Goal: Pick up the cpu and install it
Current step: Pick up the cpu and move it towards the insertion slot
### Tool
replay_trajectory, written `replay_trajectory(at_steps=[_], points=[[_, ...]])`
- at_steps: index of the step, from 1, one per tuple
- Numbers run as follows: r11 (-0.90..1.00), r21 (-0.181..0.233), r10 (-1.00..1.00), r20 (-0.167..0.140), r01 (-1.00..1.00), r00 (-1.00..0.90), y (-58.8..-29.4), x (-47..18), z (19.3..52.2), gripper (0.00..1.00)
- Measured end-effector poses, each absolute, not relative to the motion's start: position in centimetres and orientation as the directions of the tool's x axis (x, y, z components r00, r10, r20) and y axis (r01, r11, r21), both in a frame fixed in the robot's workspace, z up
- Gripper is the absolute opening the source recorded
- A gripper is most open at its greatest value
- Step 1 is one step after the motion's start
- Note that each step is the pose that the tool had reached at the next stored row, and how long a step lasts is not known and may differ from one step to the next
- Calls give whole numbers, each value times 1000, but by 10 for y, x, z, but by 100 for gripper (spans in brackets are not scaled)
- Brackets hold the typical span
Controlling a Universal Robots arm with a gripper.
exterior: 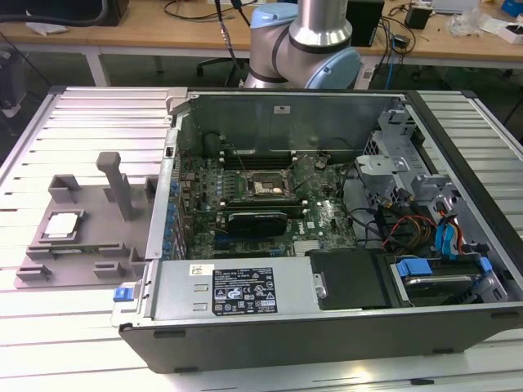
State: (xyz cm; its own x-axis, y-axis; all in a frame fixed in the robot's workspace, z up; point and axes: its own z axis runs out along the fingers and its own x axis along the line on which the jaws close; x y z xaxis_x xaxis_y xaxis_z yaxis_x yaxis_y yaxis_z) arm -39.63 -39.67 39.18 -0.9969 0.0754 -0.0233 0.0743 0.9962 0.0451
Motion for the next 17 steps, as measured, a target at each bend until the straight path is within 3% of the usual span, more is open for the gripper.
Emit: replay_trajectory(at_steps=[2, 5, 8, 15, 17], points=[[996, 45, 75, -23, 74, -997, -397, -396, 392, 66], [996, 44, 75, -23, 74, -997, -397, -396, 392, 66], [997, 9, 75, -26, 74, -997, -397, -396, 392, 66], [997, 6, 74, -26, 74, -997, -397, -396, 388, 66], [998, -12, 68, -27, 68, -997, -397, -396, 387, 66]])
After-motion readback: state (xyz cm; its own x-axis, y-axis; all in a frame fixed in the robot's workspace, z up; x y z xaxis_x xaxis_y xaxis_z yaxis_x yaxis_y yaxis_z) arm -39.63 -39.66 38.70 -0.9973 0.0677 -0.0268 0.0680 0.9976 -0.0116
